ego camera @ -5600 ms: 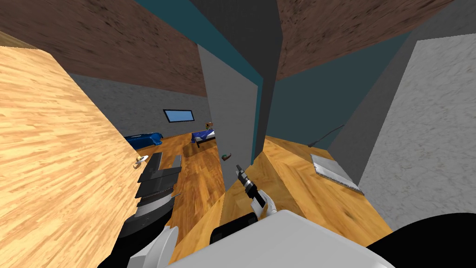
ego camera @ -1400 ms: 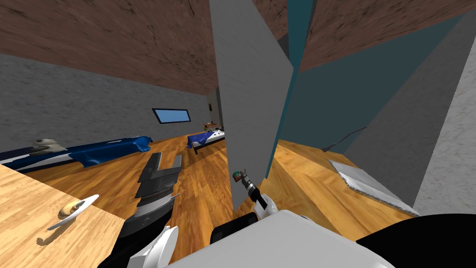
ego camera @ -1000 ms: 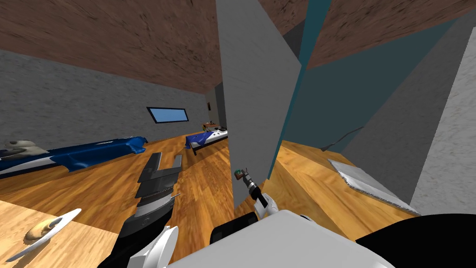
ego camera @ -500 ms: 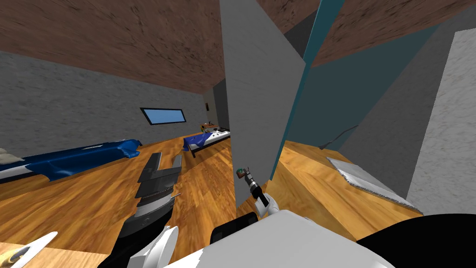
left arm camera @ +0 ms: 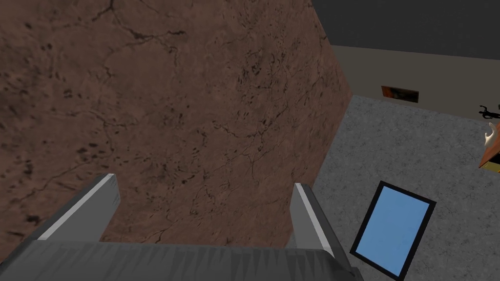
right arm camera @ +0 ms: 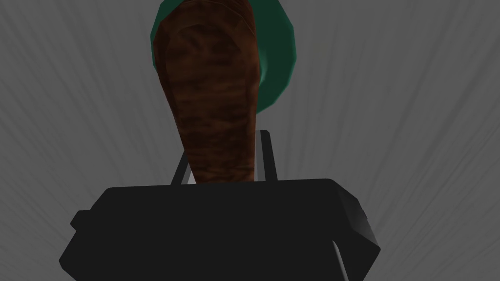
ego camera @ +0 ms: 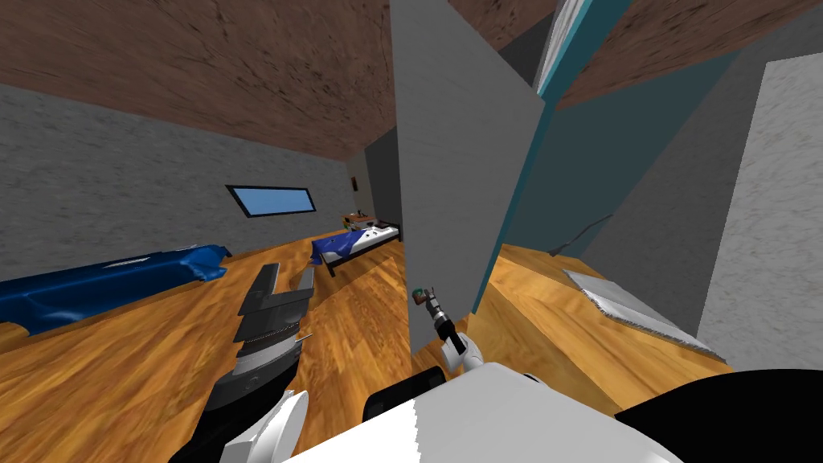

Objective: Push the door open

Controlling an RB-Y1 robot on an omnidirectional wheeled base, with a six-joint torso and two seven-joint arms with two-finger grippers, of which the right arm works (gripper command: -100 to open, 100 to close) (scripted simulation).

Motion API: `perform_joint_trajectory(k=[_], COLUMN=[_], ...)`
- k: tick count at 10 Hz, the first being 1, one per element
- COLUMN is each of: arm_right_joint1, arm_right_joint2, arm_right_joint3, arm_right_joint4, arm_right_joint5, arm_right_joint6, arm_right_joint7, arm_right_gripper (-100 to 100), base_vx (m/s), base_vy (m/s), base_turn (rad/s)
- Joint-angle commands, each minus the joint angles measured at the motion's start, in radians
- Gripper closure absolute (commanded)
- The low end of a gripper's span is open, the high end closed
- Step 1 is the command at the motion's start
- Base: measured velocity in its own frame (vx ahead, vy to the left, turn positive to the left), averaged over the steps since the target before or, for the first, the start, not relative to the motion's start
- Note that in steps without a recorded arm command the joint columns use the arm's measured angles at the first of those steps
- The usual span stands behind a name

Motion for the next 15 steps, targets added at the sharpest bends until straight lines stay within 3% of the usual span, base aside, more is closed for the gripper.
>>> perform_joint_trajectory(k=[1, 3, 15], arm_right_joint1=[-0.004, -0.003, -0.007], arm_right_joint2=[0.010, -0.007, -0.030], arm_right_joint3=[-0.009, -0.028, -0.152], arm_right_joint4=[0.000, 0.002, 0.018], arm_right_joint5=[-0.005, -0.013, -0.075], arm_right_joint6=[0.000, -0.001, -0.004], arm_right_joint7=[0.007, 0.011, 0.060], arm_right_gripper=[100, 100, 100], base_vx=[0.147, 0.095, 0.186], base_vy=[0.107, 0.045, 0.094], base_turn=[-0.042, -0.035, -0.054])
